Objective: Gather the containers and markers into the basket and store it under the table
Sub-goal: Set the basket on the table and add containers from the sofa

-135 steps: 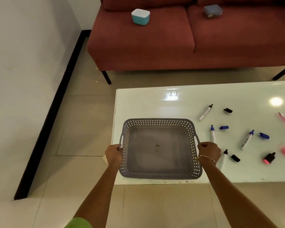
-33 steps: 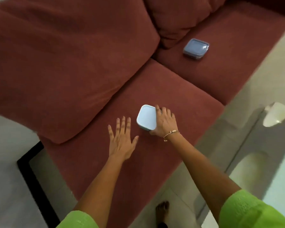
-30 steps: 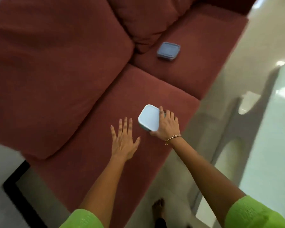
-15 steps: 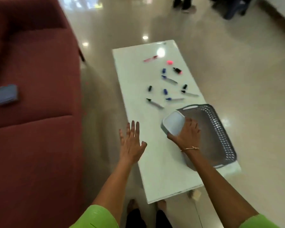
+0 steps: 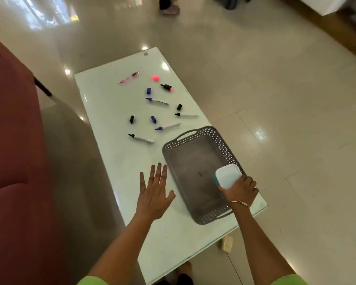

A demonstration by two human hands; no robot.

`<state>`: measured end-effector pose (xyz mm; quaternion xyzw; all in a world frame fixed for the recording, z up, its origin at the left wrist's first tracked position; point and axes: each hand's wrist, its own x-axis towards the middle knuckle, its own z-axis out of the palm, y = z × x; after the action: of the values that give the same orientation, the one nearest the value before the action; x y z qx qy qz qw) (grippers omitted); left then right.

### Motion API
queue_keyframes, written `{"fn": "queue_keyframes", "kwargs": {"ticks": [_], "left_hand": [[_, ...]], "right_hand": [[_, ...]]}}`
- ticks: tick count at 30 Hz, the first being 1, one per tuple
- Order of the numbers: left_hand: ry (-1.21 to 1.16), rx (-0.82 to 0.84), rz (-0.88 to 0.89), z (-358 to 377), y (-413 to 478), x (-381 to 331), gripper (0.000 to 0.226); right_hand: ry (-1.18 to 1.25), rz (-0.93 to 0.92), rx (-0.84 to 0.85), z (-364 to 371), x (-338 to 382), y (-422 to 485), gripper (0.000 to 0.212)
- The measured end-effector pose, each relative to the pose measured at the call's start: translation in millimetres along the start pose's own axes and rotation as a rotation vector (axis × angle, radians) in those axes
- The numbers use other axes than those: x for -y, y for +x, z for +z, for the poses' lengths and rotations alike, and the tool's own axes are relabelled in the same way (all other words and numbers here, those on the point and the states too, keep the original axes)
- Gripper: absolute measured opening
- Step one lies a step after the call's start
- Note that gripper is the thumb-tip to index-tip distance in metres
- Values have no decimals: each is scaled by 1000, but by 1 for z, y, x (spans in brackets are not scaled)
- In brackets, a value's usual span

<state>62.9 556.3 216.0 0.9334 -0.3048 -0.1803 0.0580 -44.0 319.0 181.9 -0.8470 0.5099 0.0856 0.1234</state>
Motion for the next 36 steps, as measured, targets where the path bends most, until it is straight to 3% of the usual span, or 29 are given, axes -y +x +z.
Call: {"fn": "queue_keyframes", "kwargs": {"ticks": [7, 12, 15, 18, 22, 29, 36], "left_hand": [[27, 47, 1, 21, 25, 2, 74], [4, 66, -20, 24, 30, 5, 73], [-20, 47, -60, 10, 25, 18, 73], [-50, 3, -148, -13, 19, 47, 73], [-88, -77, -262, -51, 17, 114, 75], [-79, -191, -433, -119, 19, 298, 76], [-57, -216, -657, -151, -22, 507, 75]], "right_hand": [[-78, 3, 72, 25, -9, 17, 101], [-165, 17, 106, 29, -4, 15, 120], [-111, -167, 93, 22, 28, 3, 108], [-34, -515, 71, 15, 96, -24, 84], [-14, -845, 127, 11, 213, -69, 79], [-44, -1112, 73, 23, 422, -133, 81], [-134, -1291, 153, 78, 621, -225, 83]]}}
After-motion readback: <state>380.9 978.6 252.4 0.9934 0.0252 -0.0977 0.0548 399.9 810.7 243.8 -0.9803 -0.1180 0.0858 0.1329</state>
